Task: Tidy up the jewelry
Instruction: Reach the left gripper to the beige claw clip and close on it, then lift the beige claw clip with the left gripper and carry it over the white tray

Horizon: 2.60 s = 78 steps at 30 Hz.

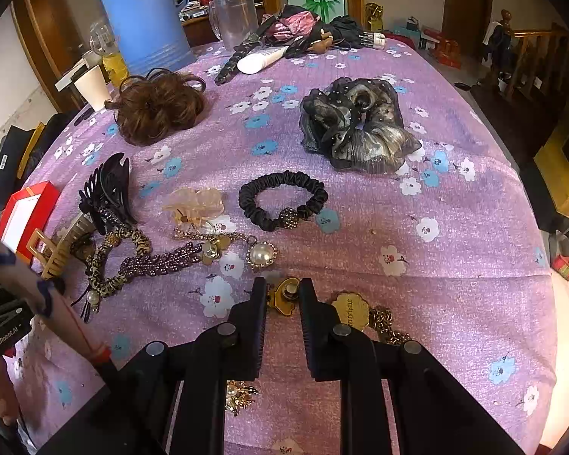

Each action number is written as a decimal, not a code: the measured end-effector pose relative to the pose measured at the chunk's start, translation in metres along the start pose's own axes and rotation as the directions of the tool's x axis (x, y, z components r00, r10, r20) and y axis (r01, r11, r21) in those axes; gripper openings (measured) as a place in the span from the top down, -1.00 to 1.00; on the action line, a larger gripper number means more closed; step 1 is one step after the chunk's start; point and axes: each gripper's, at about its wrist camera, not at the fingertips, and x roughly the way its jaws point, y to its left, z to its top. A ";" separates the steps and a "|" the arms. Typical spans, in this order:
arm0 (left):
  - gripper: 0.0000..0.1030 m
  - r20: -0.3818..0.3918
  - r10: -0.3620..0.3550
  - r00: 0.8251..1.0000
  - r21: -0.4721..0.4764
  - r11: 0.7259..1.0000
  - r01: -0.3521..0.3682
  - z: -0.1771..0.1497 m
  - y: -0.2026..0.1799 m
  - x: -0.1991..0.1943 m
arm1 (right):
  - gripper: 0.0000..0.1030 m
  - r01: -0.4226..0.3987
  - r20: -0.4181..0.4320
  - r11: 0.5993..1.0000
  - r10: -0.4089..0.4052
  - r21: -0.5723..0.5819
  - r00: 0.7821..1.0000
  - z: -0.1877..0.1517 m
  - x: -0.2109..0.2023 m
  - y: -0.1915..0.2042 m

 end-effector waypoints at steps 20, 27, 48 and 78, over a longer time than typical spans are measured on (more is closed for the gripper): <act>0.79 0.035 -0.006 0.999 0.002 1.000 0.006 -0.004 0.001 -0.010 | 0.95 -0.032 0.012 0.999 0.031 0.023 0.999 0.000 -0.003 -0.005; 0.79 0.030 -0.003 1.000 0.008 1.000 0.003 -0.005 -0.001 -0.006 | 0.25 -0.017 0.022 0.999 0.016 0.044 1.000 -0.002 -0.004 -0.008; 0.79 0.043 -0.025 0.999 -0.032 0.999 0.027 -0.007 0.008 -0.014 | 0.84 -0.031 0.035 1.000 0.031 -0.002 0.999 0.003 -0.007 0.000; 0.79 0.147 0.075 0.986 -0.158 0.986 -0.052 -0.028 0.064 -0.144 | 0.83 -0.171 0.145 0.957 0.208 -0.234 0.967 0.004 -0.107 0.128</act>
